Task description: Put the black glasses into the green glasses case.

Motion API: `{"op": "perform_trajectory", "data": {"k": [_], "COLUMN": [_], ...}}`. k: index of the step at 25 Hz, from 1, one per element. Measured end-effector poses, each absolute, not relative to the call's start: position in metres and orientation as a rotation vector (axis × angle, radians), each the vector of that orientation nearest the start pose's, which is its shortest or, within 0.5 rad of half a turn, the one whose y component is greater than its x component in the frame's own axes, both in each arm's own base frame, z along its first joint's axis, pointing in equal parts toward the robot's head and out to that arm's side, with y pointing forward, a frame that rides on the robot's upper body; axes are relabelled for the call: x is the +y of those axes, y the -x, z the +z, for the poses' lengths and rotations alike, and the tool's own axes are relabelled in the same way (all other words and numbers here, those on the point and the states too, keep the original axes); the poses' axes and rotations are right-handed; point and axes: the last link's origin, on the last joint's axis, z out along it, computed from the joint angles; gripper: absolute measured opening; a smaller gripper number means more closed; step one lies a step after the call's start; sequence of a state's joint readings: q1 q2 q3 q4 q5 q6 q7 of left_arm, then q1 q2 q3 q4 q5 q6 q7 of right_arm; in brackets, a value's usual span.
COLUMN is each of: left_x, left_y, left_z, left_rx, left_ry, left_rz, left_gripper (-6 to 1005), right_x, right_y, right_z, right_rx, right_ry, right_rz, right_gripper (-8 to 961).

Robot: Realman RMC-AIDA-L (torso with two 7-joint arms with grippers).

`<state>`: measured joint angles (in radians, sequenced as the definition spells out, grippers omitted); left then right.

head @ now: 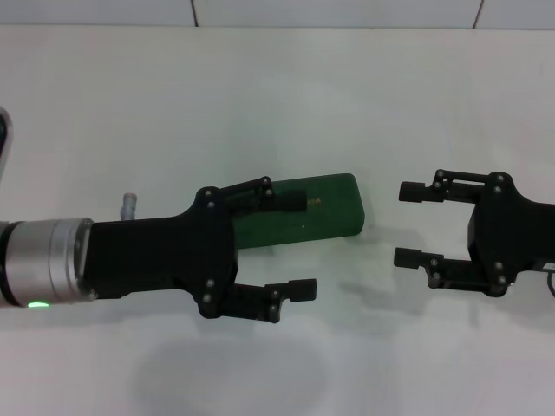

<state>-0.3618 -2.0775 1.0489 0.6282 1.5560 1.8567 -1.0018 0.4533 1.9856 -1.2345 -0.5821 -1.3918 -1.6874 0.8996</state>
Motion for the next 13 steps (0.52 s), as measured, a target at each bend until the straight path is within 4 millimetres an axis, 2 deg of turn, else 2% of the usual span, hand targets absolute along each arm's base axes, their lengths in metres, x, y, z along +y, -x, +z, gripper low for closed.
{"op": "perform_trajectory", "data": {"k": [7, 13], "left_x": [0.257, 0.260], "left_y": [0.234, 0.235], "left_z": [-0.010, -0.012], "left_rx": [-0.048, -0.063], "left_ry": [2.784, 2.769], "left_rz": [-1.215, -1.194], "left_gripper": [890, 890], "right_x": [0.298, 0.300], "right_y": [-0.228, -0.228], "right_z": [-0.016, -0.018], "right_rx": [-0.109, -0.111], "right_ry": [2.740, 2.736], "right_rz": [1.002, 0.987], "right_gripper": [683, 877]}}
